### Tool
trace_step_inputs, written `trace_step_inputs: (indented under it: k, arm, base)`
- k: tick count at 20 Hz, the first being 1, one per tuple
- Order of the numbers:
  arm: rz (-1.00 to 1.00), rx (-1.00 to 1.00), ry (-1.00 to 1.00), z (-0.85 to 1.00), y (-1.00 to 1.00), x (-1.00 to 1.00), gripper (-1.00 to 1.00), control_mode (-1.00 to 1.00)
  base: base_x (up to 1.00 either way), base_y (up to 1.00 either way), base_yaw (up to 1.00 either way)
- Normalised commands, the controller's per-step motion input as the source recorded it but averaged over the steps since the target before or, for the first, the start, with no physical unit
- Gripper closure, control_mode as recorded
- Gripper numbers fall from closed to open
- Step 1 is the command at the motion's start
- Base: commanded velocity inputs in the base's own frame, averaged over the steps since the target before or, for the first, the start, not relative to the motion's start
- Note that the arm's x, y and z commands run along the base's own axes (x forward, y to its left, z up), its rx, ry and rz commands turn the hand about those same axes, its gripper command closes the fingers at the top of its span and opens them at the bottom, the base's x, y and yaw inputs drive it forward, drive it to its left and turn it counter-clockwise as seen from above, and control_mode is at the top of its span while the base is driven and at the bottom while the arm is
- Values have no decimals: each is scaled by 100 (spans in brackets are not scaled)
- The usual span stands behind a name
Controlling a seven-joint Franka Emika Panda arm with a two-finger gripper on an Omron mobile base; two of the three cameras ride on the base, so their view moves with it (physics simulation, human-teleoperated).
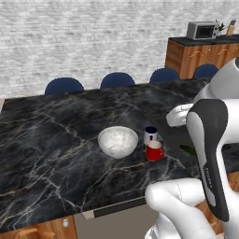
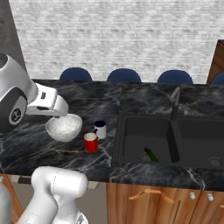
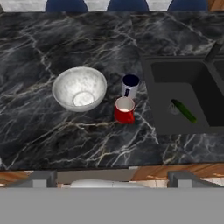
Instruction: Clear the mugs and bowl far away from the sink.
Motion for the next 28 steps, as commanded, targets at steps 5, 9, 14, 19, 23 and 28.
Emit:
trace_step_inputs:
  k: [5,9,14,19,23,28]
  arm:
    - [14,0,9,-21,-1,18,-100,-100]
    - [17,-8,-3,-33,0,12,-100,-100]
    - [15,-12,-5,-28,0,8,-100,-100]
    - [12,-5,-1,-33,0,4,-100,-100]
    - [10,0,0,-33,-2,3,-100,-100]
    - [9,-1,0,-32,-1,4,-100,-100]
  base:
    - [0,0,0]
    - [0,0,0]
    - [0,0,0]
    - [0,0,0]
    - [0,0,0]
    - [0,0,0]
